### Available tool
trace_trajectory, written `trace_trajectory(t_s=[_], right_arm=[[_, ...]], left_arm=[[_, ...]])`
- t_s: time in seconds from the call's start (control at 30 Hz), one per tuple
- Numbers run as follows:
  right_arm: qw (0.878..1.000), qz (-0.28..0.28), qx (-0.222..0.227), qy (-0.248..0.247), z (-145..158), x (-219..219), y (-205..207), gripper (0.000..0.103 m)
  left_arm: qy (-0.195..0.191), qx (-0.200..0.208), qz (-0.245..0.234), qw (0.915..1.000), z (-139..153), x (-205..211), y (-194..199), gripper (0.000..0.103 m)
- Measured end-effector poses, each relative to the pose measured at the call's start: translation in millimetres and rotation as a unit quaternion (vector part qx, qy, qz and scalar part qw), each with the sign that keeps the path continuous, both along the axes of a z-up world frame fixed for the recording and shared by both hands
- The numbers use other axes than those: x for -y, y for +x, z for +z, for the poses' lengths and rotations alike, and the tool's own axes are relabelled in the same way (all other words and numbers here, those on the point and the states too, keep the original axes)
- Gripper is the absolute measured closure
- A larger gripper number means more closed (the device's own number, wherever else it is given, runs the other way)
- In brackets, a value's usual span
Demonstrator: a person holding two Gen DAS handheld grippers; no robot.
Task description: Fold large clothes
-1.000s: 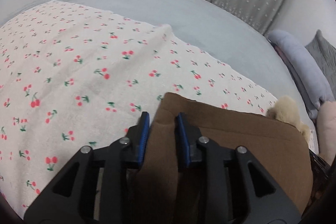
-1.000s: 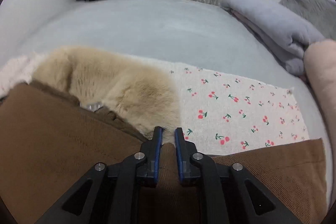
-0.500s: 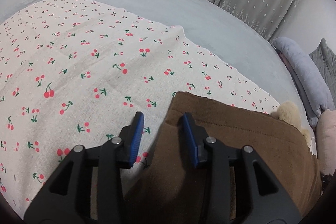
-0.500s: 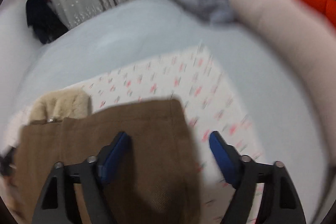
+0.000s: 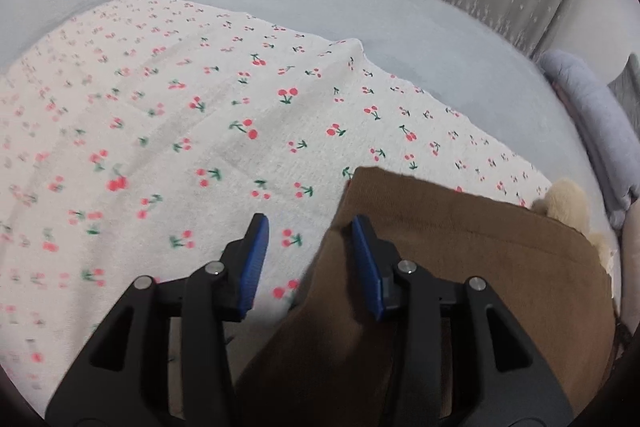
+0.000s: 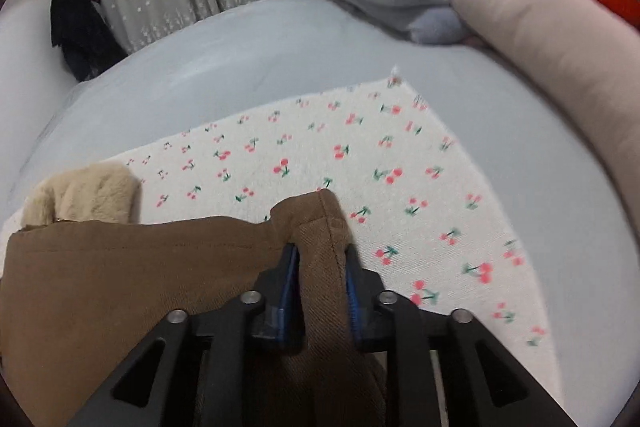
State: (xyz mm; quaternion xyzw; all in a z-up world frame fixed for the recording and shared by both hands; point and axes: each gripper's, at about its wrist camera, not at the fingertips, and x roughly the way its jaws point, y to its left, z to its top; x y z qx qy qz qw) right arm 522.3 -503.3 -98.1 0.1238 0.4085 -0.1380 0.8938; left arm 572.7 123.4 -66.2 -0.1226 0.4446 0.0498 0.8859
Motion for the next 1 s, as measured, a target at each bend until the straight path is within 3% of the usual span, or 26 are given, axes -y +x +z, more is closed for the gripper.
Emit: trace_trajectory(t_s=[0.1, 0.17, 0.23, 0.33, 0.47, 0.63, 0.73, 0.77, 0.8, 0.9, 1.0], right_arm=[[0.998, 0.014, 0.018, -0.055, 42.4, -18.3, -35.5, 0.069], [0.996, 0.037, 0.031, -0.075, 64.5, -42.8, -53.6, 0.051], [0.993, 0.08, 0.05, -0.075, 75.8, -80.1, -64.6, 0.041], [0.983, 0.161, 0.053, -0.076, 72.4, -148.4, -83.9, 0.038], [0.975, 0.2, 0.037, -0.086, 47.7, -192.8, -109.8, 0.038], [0.985, 0.153, 0.01, -0.073, 9.4, -130.8, -143.0, 0.038], [0.993, 0.113, -0.002, -0.041, -0.4, -73.3, -173.4, 0.033], [0.995, 0.097, -0.006, -0.019, -1.2, -53.9, -184.9, 0.031], [0.997, 0.079, -0.02, -0.013, -2.7, -42.4, -189.8, 0.025], [0.996, 0.051, -0.013, 0.068, 3.8, -13.3, -214.6, 0.022], [0.993, 0.056, 0.002, 0.105, 23.9, -16.7, -232.0, 0.021]], left_arm=[[0.011, 0.049, -0.038, 0.998, 39.2, 10.7, -34.4, 0.055], [0.042, 0.069, -0.093, 0.9924, 62.2, 40.5, -67.3, 0.045], [0.047, 0.08, -0.162, 0.9823, 74.0, 74.9, -99.5, 0.038], [0.037, 0.081, -0.257, 0.9623, 70.9, 123.1, -147.8, 0.037], [0.059, 0.063, -0.298, 0.9508, 39.2, 141.8, -181.8, 0.037], [0.091, 0.054, -0.231, 0.9672, 5.7, 72.3, -186.9, 0.034], [0.125, 0.047, -0.194, 0.9719, 4.3, 21.0, -191.3, 0.031], [0.151, 0.035, -0.179, 0.9715, 4.4, 7.9, -191.4, 0.031], [0.152, 0.03, -0.171, 0.9729, 6.1, -3.5, -191.9, 0.031], [0.087, 0.0, -0.13, 0.9877, 24.5, -40.4, -196.9, 0.032], [-0.002, -0.012, -0.121, 0.9926, 40.4, -63.0, -215.1, 0.028]])
